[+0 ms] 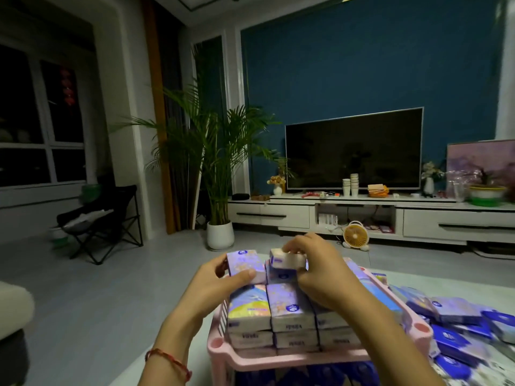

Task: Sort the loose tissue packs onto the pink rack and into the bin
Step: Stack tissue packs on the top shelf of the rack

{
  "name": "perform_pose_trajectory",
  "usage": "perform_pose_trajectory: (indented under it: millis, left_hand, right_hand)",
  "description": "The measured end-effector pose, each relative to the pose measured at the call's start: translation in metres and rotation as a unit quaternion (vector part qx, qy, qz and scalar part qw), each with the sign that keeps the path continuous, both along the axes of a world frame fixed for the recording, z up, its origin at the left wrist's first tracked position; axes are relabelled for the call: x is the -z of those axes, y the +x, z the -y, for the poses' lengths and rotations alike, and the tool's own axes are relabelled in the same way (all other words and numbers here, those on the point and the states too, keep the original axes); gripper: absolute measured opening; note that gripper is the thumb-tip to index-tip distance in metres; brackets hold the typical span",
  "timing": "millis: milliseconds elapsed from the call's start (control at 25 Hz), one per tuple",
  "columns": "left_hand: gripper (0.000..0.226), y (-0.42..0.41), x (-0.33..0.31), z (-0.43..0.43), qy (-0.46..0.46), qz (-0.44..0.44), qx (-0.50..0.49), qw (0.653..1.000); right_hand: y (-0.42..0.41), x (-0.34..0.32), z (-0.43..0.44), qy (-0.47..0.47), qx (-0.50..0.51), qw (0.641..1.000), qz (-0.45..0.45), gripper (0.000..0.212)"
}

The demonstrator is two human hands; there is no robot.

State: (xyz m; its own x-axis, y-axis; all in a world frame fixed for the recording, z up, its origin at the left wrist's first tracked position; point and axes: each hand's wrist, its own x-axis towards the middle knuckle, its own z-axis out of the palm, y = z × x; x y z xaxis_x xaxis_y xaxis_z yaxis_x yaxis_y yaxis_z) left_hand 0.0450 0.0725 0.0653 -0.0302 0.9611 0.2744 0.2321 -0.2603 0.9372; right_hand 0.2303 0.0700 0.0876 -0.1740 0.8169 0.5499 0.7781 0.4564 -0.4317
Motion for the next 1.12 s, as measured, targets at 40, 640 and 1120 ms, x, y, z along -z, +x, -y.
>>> perform_pose_trajectory:
  millis: [40, 640, 1120]
  left_hand:
    - [0.017, -0.001, 0.001, 0.000, -0.005, 0.007, 0.001, 1.000]
    - [0.013, 0.015, 0.001, -0.004, 0.005, 0.000, -0.069, 0.998]
    - [0.030, 0.044, -0.053, 0.040, 0.111, -0.039, -0.145, 0.982]
  right_hand:
    - [0.000, 0.002, 0.000, -0.020, -0.013, 1.000, 0.006, 0.031]
    - [-0.004, 0.006, -0.007, -0.037, 0.023, 0.998, 0.035, 0.031]
    - [0.068, -0.040, 0.020, -0.043, 0.011, 0.990, -0.130, 0.022]
